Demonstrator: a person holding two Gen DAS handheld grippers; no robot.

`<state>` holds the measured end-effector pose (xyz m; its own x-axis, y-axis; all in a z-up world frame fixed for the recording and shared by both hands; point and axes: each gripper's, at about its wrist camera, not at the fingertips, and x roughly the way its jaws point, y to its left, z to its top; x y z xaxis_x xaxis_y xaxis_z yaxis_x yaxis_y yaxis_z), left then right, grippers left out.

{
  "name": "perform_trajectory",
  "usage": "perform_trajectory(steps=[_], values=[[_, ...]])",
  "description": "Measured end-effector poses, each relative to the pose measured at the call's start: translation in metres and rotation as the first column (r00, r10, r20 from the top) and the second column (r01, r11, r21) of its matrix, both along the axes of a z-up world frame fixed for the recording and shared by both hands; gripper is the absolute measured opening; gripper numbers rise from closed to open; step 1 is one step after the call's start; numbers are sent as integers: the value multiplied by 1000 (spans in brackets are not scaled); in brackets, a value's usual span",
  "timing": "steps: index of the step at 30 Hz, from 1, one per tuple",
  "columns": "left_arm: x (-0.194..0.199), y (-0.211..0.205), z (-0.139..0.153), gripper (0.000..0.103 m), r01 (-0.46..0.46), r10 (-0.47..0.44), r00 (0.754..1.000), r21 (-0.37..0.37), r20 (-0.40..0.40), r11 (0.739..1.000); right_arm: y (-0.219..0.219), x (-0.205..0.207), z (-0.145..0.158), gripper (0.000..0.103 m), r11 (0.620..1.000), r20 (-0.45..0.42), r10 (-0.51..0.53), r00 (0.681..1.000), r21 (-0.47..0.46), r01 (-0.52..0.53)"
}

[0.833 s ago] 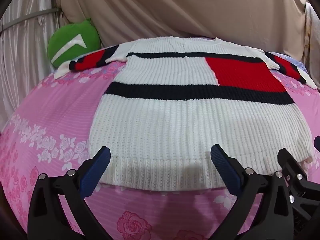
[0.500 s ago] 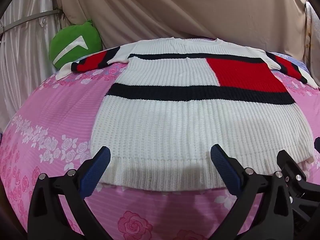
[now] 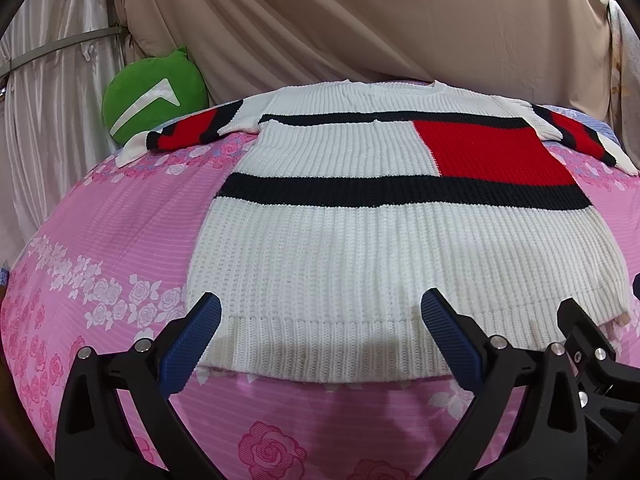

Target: Fold small clothes

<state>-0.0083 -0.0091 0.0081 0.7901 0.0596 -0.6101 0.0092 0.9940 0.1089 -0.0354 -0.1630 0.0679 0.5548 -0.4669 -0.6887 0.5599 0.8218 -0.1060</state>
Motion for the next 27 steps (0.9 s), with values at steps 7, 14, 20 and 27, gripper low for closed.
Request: perform_trajectory(steps=[7, 14, 20, 27], values=[[1, 0, 1, 98, -1, 1, 1000, 1, 1, 1000, 0, 0, 0, 98, 1000, -2, 2, 1000, 4, -2], [1, 1, 2, 98, -4, 4, 1000, 5, 4, 1000, -1, 0, 0, 98, 1000, -3, 1, 1000, 5, -1], [2, 0, 4, 98, -3, 3, 1000, 6, 4, 1000, -1, 0, 0, 98, 1000, -2, 0, 1000, 9, 0], [1, -1, 3, 98, -4, 4, 1000, 8, 5, 1000, -2, 1, 0, 98, 1000, -4, -1, 1000, 10, 1]])
